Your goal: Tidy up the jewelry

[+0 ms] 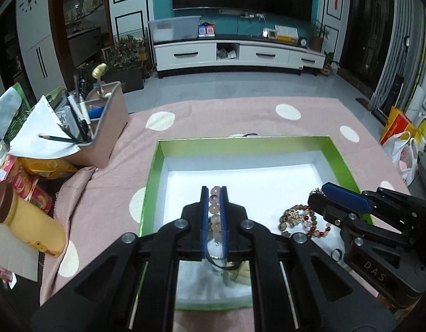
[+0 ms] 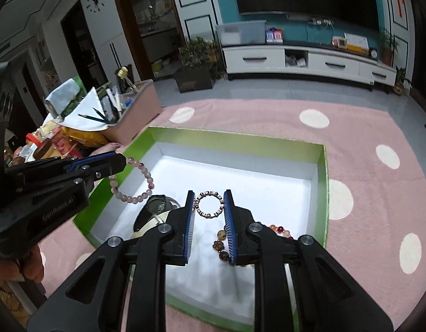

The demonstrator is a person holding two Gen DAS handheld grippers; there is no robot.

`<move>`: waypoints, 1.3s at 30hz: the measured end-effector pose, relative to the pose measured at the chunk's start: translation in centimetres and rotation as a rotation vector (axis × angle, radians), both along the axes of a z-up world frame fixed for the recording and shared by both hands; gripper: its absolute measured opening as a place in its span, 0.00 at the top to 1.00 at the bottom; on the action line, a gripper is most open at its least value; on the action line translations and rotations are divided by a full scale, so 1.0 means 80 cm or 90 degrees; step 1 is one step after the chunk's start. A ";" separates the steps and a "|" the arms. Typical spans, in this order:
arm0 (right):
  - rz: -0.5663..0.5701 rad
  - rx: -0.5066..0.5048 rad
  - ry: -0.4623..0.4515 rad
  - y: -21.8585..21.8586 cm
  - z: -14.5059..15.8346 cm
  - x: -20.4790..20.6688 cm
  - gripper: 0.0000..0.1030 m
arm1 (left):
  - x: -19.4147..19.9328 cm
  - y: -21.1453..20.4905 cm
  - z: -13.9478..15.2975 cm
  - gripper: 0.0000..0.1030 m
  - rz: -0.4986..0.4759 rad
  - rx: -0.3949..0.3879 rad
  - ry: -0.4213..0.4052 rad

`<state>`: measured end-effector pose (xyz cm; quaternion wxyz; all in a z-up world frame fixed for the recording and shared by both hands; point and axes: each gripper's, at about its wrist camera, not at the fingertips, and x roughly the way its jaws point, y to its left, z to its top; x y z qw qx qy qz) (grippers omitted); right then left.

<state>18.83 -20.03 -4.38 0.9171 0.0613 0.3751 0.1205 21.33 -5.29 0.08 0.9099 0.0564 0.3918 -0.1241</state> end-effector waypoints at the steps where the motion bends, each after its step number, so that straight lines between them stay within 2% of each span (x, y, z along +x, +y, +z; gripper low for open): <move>1: -0.003 0.000 0.009 -0.001 -0.004 0.005 0.80 | 0.004 -0.002 -0.004 0.93 -0.001 0.002 0.004; 14: -0.012 -0.018 0.055 0.000 -0.027 0.029 0.80 | 0.022 -0.004 -0.032 0.91 0.016 0.021 0.031; 17: -0.013 -0.028 0.056 0.000 -0.026 0.027 0.79 | 0.021 -0.001 -0.033 0.82 0.017 0.020 0.035; 22: -0.012 -0.040 0.047 -0.001 -0.015 0.020 0.78 | 0.016 0.006 -0.026 0.62 0.017 0.014 0.034; 24: -0.013 -0.042 0.045 -0.001 -0.009 0.018 0.72 | 0.014 0.008 -0.021 0.55 0.019 0.015 0.029; 25: -0.015 -0.045 0.040 -0.002 -0.005 0.015 0.65 | 0.011 0.009 -0.017 0.51 0.021 0.015 0.025; 26: -0.017 -0.048 0.035 -0.002 0.000 0.013 0.62 | 0.009 0.011 -0.013 0.49 0.022 0.015 0.021; 28: -0.016 -0.056 0.027 -0.002 0.010 0.007 0.59 | 0.004 0.015 -0.004 0.40 0.026 0.015 0.014; 30: -0.020 -0.064 0.022 -0.003 0.019 0.001 0.54 | -0.003 0.019 0.006 0.36 0.029 0.018 0.006; 32: -0.022 -0.069 0.019 -0.005 0.030 -0.005 0.35 | -0.007 0.021 0.016 0.26 0.034 0.022 0.001; 33: -0.025 -0.075 0.017 -0.005 0.036 -0.008 0.31 | -0.010 0.023 0.022 0.21 0.037 0.022 -0.001; 35: -0.031 -0.092 0.011 -0.004 0.051 -0.014 0.15 | -0.015 0.026 0.037 0.14 0.038 0.026 0.000; 36: -0.035 -0.099 0.012 -0.004 0.060 -0.017 0.12 | -0.018 0.028 0.046 0.08 0.040 0.029 -0.003; 37: -0.039 -0.102 0.016 -0.005 0.069 -0.019 0.04 | -0.020 0.029 0.053 0.04 0.041 0.031 -0.005; 39: -0.050 -0.106 0.034 -0.007 0.082 -0.019 0.01 | -0.024 0.030 0.071 0.02 0.044 0.036 -0.009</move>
